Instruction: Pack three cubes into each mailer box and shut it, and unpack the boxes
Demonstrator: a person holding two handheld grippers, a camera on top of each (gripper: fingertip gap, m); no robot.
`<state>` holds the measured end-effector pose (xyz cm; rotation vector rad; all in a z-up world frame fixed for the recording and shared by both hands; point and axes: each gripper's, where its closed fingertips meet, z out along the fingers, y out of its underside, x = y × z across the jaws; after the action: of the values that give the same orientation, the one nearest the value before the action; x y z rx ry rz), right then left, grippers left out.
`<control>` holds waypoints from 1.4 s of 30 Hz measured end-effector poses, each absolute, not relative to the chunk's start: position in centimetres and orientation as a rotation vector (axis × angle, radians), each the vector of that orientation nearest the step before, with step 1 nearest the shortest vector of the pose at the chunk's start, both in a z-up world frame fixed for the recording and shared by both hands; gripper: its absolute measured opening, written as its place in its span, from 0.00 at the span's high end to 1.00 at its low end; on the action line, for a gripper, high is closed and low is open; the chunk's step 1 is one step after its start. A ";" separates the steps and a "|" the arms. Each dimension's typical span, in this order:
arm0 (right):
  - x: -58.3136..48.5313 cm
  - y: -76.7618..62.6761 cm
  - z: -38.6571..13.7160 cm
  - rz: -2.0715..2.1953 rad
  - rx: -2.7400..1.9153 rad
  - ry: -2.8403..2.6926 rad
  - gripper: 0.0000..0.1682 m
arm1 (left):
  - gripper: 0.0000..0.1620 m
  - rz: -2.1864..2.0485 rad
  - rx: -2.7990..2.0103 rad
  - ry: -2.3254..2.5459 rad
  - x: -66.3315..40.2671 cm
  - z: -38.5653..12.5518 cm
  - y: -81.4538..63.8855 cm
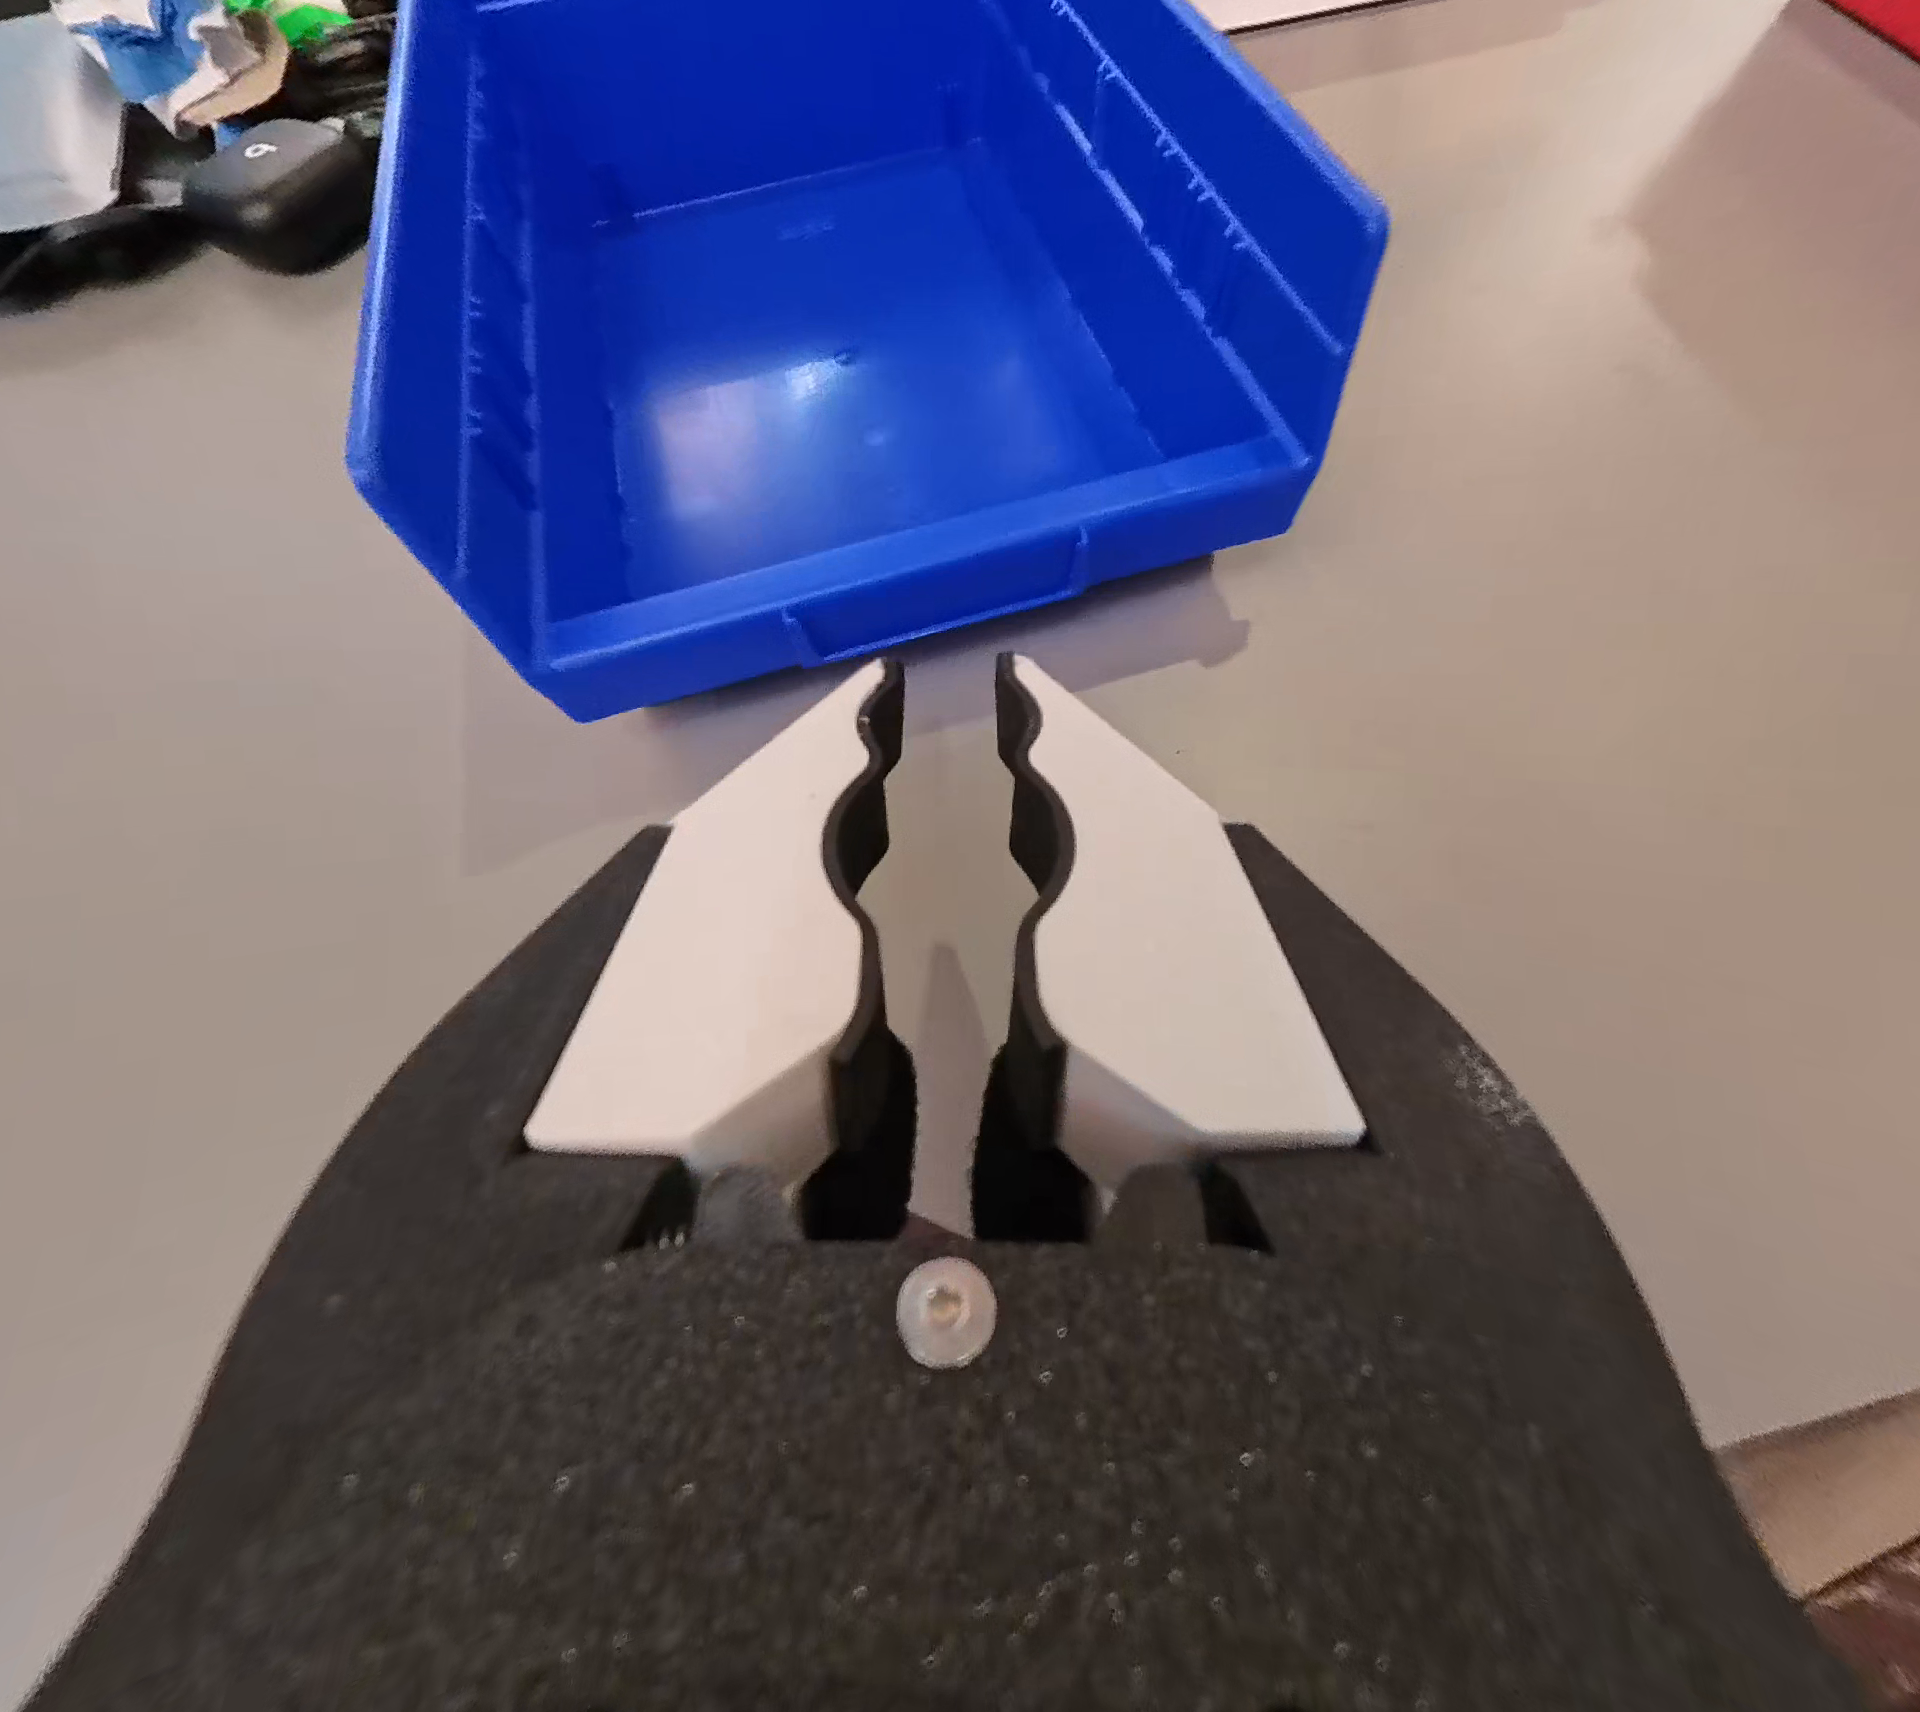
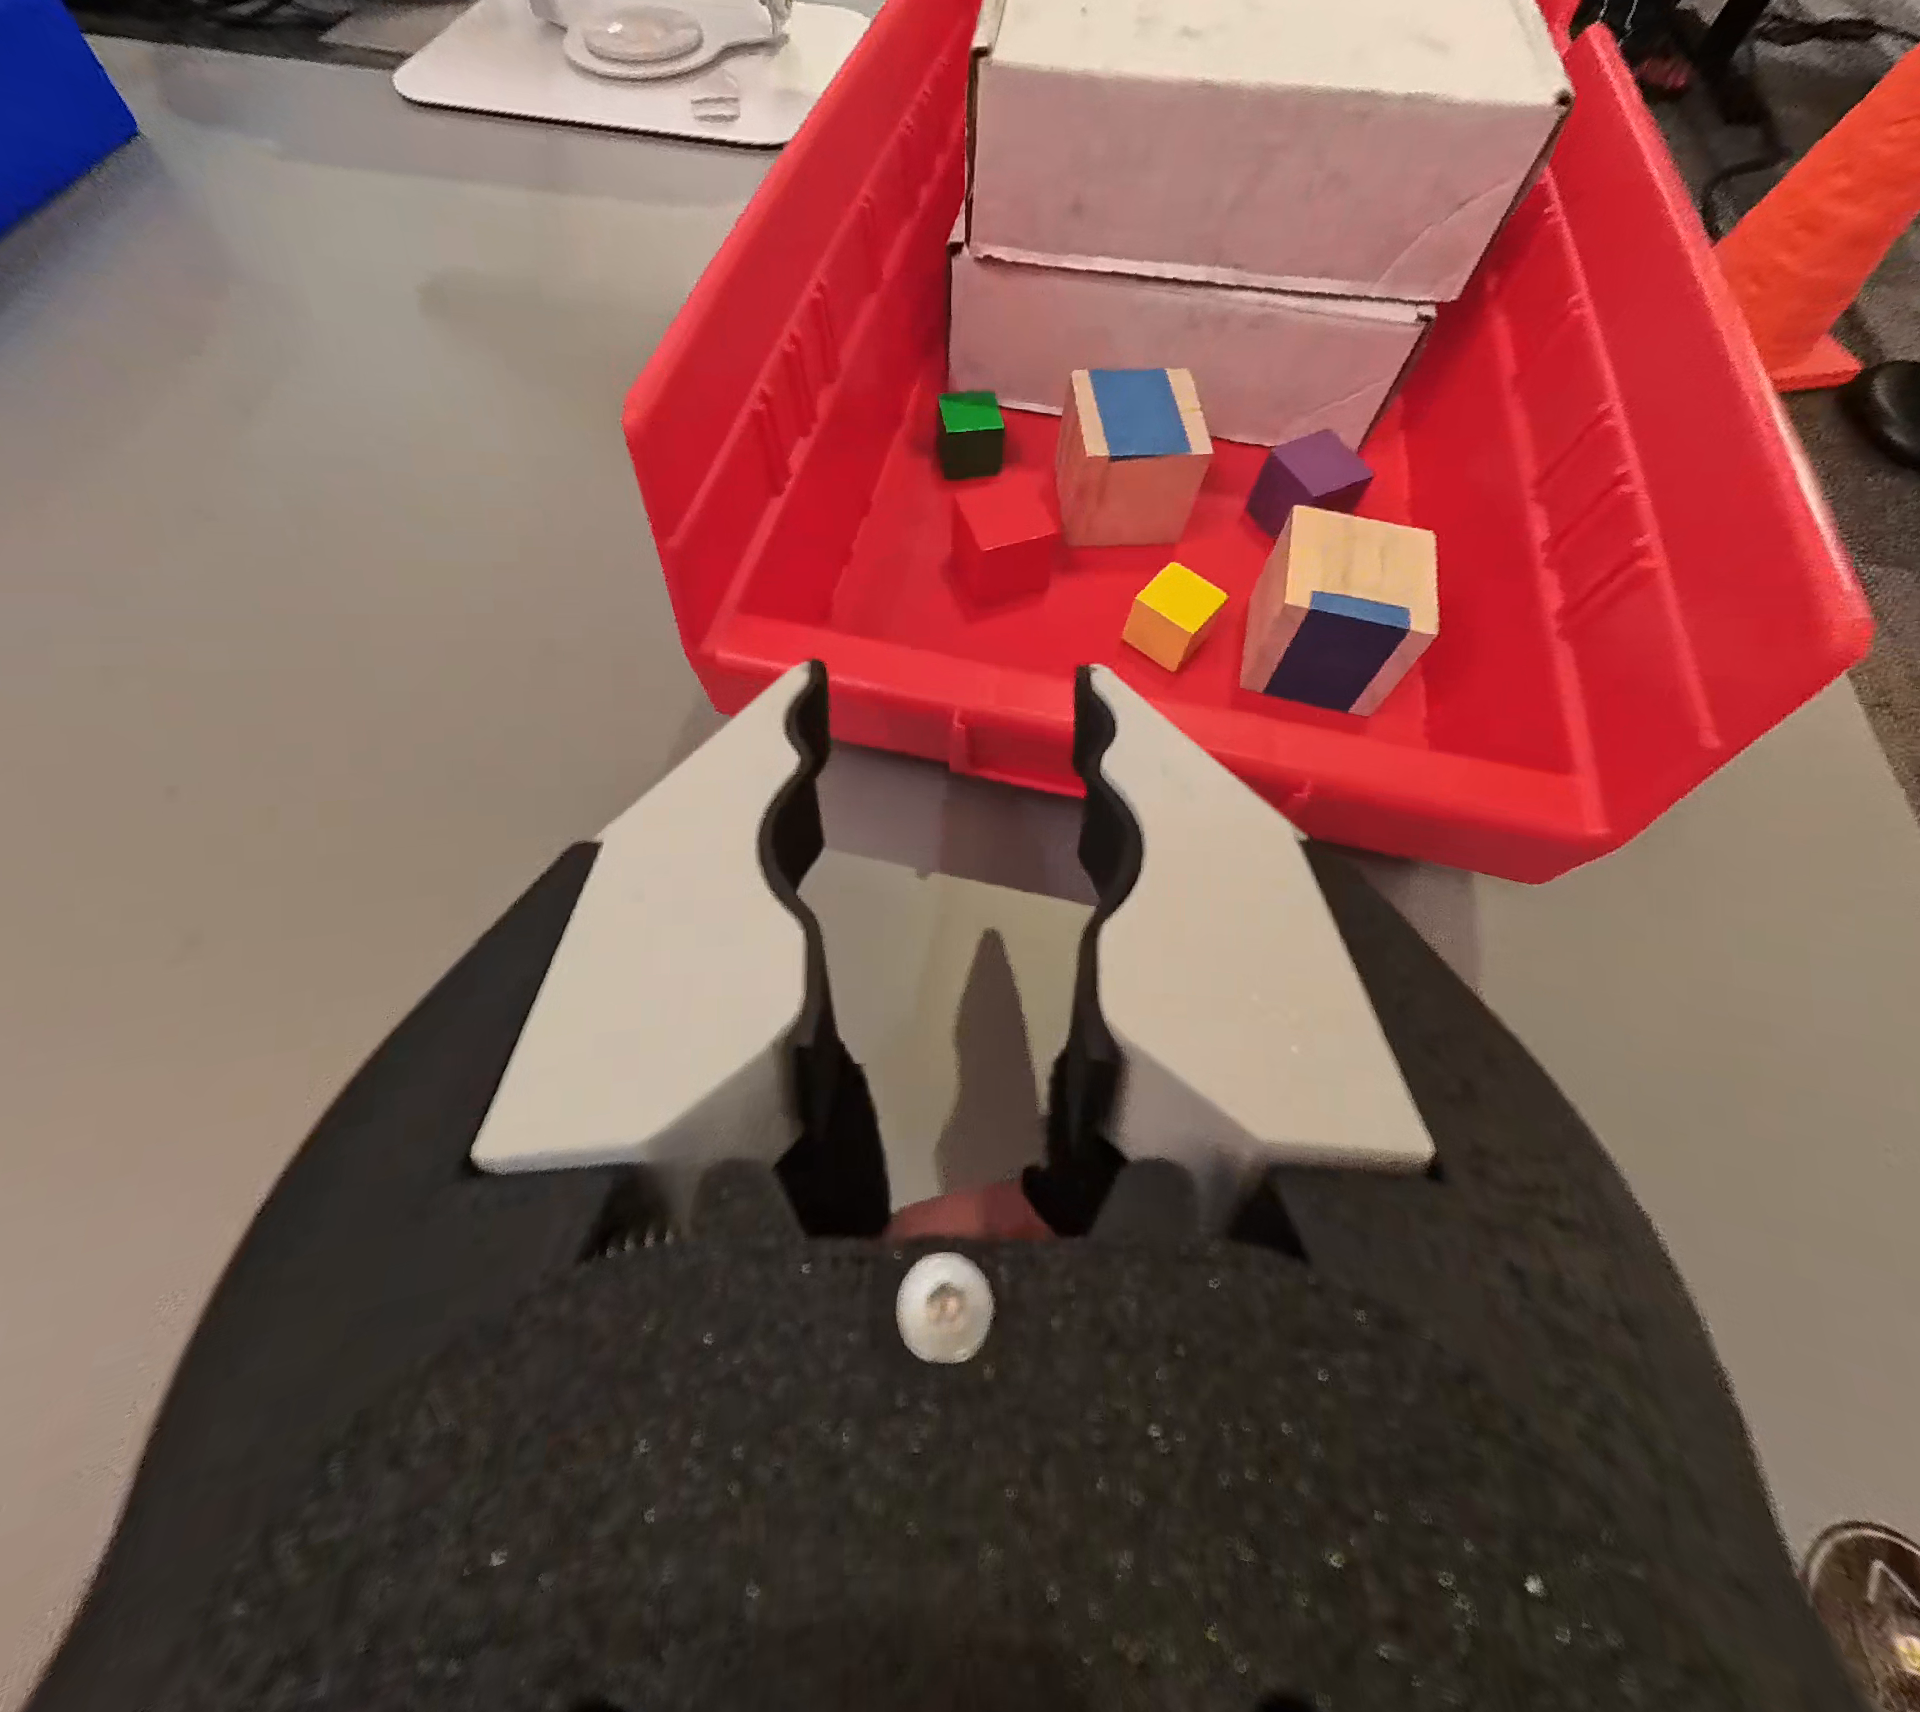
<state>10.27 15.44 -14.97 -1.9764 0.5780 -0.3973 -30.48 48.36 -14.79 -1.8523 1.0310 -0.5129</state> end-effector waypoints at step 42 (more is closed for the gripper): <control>9.1 5.9 -16.5 -0.459 -1.858 0.929 0.55 | 0.99 -0.838 -1.805 1.291 6.4 -17.3 25.8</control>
<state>9.11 5.89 -16.55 -1.8579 0.9291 -0.4593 6.44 25.78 -17.34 -1.8047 1.2909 -0.8380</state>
